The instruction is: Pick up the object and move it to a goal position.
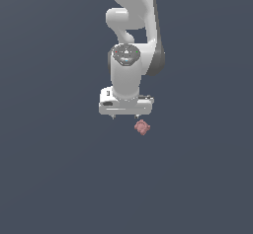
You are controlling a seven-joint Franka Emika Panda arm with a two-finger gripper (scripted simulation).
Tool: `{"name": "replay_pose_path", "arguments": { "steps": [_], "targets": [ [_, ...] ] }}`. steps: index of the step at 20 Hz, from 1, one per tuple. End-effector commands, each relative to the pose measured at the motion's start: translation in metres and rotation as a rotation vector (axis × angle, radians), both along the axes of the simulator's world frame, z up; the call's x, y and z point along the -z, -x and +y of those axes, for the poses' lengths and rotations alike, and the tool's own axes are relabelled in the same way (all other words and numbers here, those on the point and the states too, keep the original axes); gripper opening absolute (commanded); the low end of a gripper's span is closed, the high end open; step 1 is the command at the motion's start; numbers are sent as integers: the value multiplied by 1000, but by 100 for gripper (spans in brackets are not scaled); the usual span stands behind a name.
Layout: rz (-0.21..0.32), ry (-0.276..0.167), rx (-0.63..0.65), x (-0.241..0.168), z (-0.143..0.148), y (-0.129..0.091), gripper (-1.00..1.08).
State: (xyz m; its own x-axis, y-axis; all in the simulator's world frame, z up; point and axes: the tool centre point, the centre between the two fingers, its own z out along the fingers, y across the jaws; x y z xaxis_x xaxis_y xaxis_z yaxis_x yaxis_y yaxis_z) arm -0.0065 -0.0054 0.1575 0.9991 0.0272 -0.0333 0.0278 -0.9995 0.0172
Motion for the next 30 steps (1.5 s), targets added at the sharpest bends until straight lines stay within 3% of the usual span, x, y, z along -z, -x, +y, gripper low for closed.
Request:
{"name": "replay_pose_path", "arguments": {
  "steps": [1, 18, 30],
  "targets": [
    [0, 0, 0, 0, 0, 0, 100],
    [-3, -23, -30, 7, 1, -2, 100],
    [-9, -21, -282, 29, 30, 3, 100]
  ]
}}
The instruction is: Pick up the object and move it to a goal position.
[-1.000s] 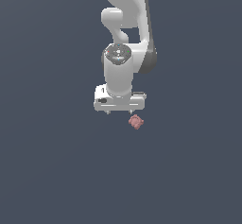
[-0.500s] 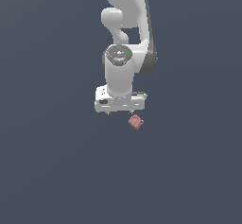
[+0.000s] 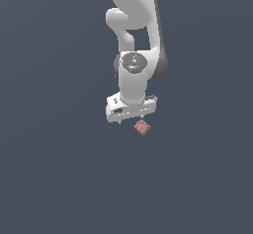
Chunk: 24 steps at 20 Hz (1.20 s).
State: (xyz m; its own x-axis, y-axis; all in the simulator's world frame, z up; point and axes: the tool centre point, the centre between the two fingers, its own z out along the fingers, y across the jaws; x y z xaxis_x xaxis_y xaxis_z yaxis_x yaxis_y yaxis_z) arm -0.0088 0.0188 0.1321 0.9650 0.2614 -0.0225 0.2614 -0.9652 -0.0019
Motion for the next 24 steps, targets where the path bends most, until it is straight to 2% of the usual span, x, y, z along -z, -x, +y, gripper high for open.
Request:
{"name": "replay_pose_path", "arguments": {
  "steps": [1, 7, 13, 19, 24],
  "targets": [
    [-3, 0, -79, 7, 9, 2, 100],
    [-10, -3, -285, 25, 34, 8, 100],
    [-17, -7, -427, 36, 52, 13, 100],
    [-20, -9, -498, 41, 61, 16, 100],
    [-20, -10, -502, 42, 61, 17, 100]
  ]
}}
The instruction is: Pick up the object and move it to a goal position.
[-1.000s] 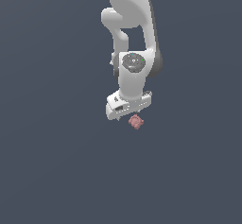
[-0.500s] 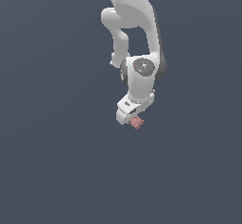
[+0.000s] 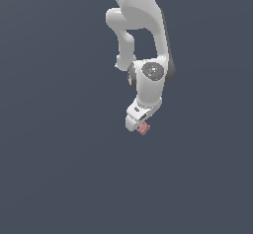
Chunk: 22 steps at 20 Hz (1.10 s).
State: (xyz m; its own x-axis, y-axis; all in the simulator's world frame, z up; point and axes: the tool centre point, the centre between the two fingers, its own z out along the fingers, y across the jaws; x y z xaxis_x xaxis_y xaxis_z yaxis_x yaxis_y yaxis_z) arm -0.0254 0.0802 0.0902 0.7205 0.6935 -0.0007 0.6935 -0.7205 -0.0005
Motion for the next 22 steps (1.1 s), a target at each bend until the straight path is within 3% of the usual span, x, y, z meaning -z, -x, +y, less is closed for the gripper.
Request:
{"name": "replay_pose_path", "arguments": {
  "steps": [1, 16, 17, 22],
  "targets": [
    [0, 0, 0, 1, 0, 0, 100],
    [-1, 0, -6, 50, 0, 0, 100],
    [-1, 0, -6, 50, 0, 0, -100],
    [-1, 0, -6, 50, 0, 0, -100]
  ]
}}
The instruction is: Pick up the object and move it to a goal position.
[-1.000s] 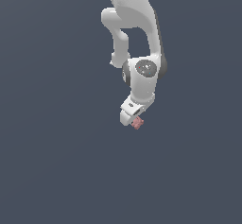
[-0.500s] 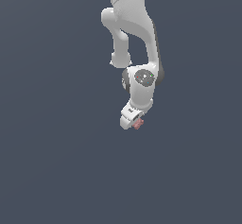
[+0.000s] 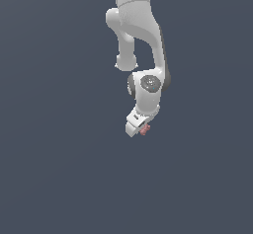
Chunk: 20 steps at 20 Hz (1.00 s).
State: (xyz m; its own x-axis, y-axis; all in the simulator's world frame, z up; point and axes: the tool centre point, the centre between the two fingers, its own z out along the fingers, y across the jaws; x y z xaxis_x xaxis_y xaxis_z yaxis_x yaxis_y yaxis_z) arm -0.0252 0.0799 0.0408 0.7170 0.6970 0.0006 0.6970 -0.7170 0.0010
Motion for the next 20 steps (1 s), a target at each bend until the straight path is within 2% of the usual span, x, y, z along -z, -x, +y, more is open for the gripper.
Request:
{"name": "replay_pose_path", "arguments": {
  "steps": [1, 11, 20],
  "targets": [
    [1, 0, -1, 1, 1, 0, -100],
    [0, 0, 0, -8, -4, 3, -100],
    [0, 1, -1, -50, -25, 17, -100]
  ]
}}
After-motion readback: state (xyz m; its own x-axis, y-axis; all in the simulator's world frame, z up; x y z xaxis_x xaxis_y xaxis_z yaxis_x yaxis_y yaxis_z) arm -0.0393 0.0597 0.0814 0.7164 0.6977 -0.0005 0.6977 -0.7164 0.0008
